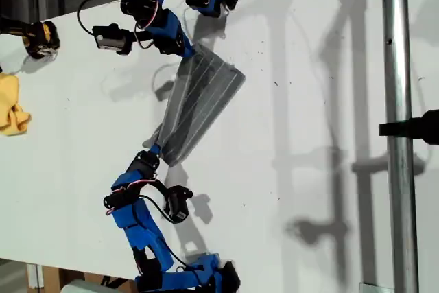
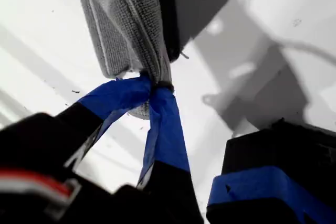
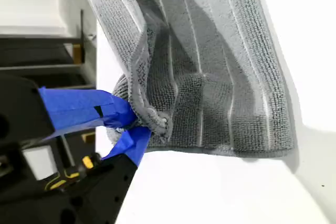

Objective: Grasp corners of a towel and fold twice.

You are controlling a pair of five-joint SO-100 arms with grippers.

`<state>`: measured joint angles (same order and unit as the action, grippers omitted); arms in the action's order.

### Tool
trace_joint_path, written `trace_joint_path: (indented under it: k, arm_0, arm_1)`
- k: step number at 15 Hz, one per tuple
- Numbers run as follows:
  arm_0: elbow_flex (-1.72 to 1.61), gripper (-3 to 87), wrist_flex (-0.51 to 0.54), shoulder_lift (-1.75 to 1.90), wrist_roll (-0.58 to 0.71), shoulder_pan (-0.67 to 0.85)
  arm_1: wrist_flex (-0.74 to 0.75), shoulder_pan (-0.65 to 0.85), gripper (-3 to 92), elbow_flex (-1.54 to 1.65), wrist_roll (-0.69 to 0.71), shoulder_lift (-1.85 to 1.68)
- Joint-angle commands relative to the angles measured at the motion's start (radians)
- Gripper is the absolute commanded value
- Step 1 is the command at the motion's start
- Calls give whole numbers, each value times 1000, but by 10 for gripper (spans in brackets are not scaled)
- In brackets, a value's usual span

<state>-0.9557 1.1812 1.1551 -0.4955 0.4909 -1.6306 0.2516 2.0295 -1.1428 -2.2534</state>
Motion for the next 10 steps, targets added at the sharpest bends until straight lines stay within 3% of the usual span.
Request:
trace_joint_path:
  k: [1, 5, 10]
  arm_0:
    - [-12, -15, -5, 40, 6, 12]
    - [-63, -15, 61, 38, -51, -3]
    - [-46, -7, 195, -55, -132, 32]
  arm_1:
    - [64, -101, -1, -11, -38, 20]
    - [186, -250, -1, -2, -138, 140]
    - [360, -313, -1, 74, -189, 273]
